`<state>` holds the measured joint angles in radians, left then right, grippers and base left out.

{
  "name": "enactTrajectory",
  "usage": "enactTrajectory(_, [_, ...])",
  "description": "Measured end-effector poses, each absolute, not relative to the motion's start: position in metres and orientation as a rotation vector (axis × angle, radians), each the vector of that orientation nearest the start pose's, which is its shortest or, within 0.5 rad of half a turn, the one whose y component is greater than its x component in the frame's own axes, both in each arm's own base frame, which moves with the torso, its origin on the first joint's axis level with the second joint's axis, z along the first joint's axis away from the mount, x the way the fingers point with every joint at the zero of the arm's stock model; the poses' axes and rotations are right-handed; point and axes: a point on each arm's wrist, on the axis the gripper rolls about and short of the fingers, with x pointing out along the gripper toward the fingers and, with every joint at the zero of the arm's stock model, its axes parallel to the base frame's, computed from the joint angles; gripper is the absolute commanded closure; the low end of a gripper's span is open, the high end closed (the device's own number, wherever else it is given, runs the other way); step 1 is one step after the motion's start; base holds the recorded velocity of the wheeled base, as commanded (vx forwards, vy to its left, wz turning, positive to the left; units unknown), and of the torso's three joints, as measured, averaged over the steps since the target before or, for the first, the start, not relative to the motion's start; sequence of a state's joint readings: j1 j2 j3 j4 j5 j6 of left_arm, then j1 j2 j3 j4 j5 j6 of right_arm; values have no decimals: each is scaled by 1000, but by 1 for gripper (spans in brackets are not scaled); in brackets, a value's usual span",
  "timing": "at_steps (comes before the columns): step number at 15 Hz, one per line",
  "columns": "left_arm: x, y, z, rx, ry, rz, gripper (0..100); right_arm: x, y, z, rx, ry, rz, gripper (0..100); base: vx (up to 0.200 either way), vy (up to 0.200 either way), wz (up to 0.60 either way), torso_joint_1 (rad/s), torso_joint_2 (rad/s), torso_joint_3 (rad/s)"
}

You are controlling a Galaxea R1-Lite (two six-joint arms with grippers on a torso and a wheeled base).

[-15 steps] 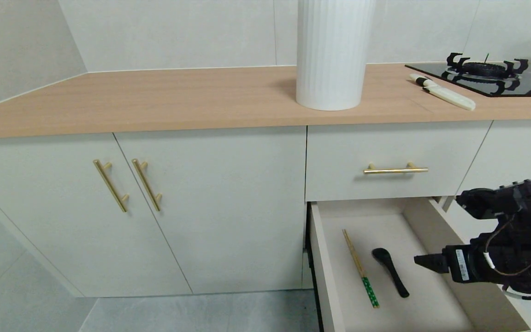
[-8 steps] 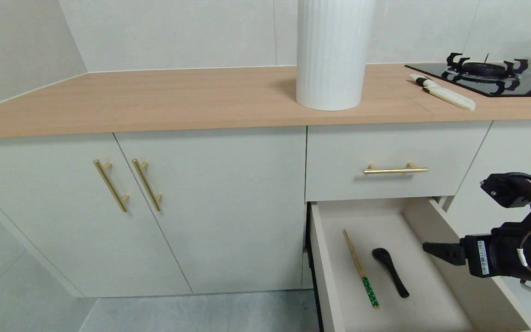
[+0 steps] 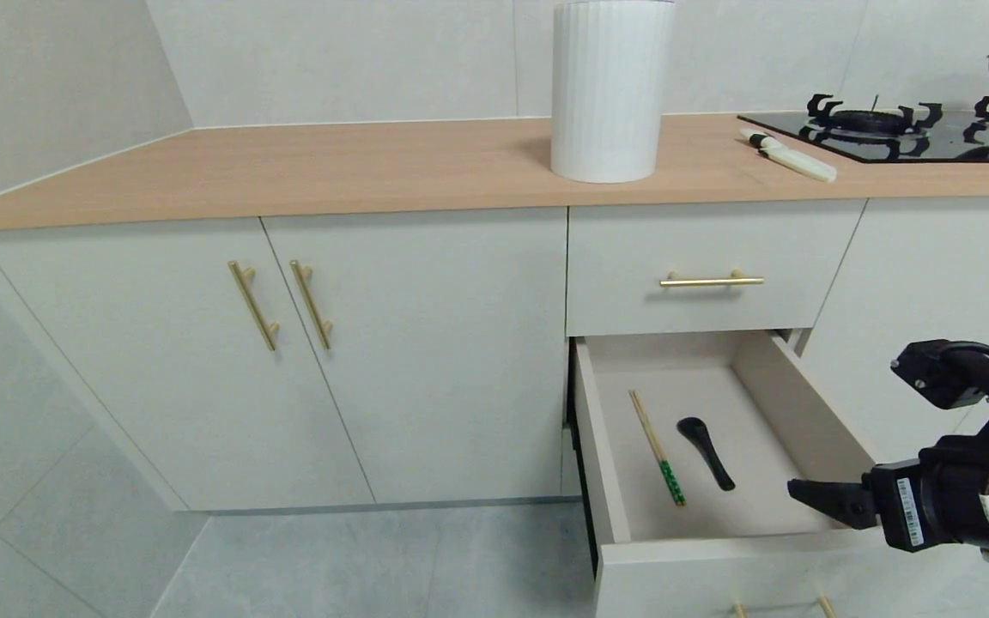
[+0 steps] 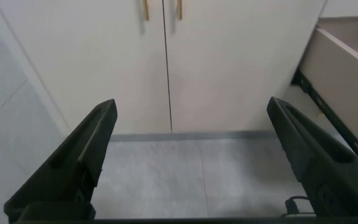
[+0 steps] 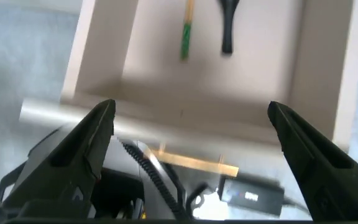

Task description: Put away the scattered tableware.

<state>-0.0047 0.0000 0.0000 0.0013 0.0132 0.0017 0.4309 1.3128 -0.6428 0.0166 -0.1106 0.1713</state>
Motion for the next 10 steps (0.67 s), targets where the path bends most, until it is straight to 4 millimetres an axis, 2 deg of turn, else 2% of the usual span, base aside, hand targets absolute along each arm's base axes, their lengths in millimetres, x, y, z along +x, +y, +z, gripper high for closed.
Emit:
enactTrajectory(4, [-23,0,75,2,1,9,0,167,79,162,-64,740,283,0,0,0,0,0,0,0])
enactTrajectory(10, [-23,0,75,2,2,9,0,165,93,131,-142,879,329,0,0,0,0,0,0,0])
